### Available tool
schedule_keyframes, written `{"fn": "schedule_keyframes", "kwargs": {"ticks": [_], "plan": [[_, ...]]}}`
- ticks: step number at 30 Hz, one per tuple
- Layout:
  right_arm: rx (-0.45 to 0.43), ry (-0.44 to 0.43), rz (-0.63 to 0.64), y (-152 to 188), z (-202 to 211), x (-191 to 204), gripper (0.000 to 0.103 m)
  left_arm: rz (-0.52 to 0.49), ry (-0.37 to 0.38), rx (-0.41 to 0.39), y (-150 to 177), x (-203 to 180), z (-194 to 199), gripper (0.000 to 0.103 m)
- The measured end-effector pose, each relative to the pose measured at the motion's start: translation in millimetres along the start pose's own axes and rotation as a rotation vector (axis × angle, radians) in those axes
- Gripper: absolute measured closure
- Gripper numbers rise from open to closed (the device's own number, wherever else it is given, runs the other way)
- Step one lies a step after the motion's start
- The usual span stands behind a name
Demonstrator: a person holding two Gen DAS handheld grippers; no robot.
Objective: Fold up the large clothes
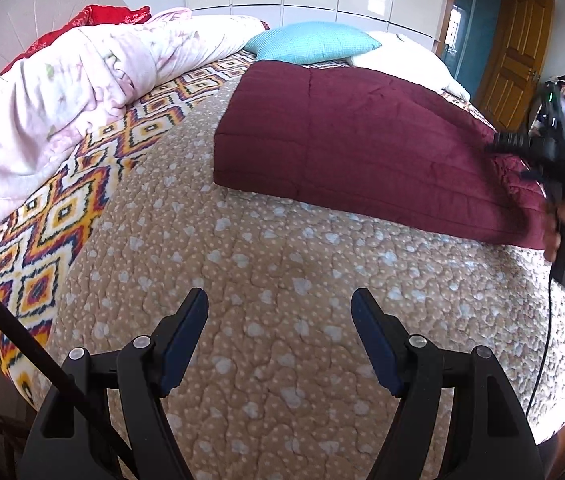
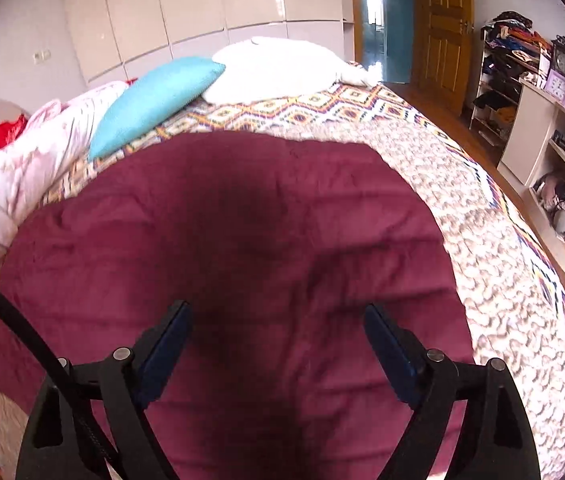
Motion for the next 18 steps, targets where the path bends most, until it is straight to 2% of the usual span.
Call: {"fn": "schedule_keyframes", "kwargs": {"ticks": [3,5,7,9,13,18], "plan": [[0.068,0.042,-0.001,34,-17,-20,0.012,-0.014,0.0,-0.001,4,-5,5,0.03],[0.07,0.021,0.005,39,-22,-22,0.012,-0.022,-0.002,-0.004,6,-8,8,0.03],[0.064,0.05,0.05,37,-12,-18,0.012,-0.026,-0.001,-0.004,8,-10,9,0.03],[0.046,0.037,0.059,33,5,-9,0.012,-0.029,0.003,-0.001,10,-12,9,0.03],[-0.022,-0.049,0.061,19,39,27,0.012,-0.037,0.011,0.008,13,-15,6,0.03],[-0.046,-0.11,0.161,0,40,104,0.012,-0.031,0.011,0.009,12,-10,1,0.03]]}}
Point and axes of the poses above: each gripper's, at about its wrist camera, not at the fingertips, and z roughly against the way its jaws point, x to its left, y to its underside, the point moved 9 cm from there along -z, roughly the way its jaws point, and after that the axes turned 2 degrees about -x, right-handed, at the moved point
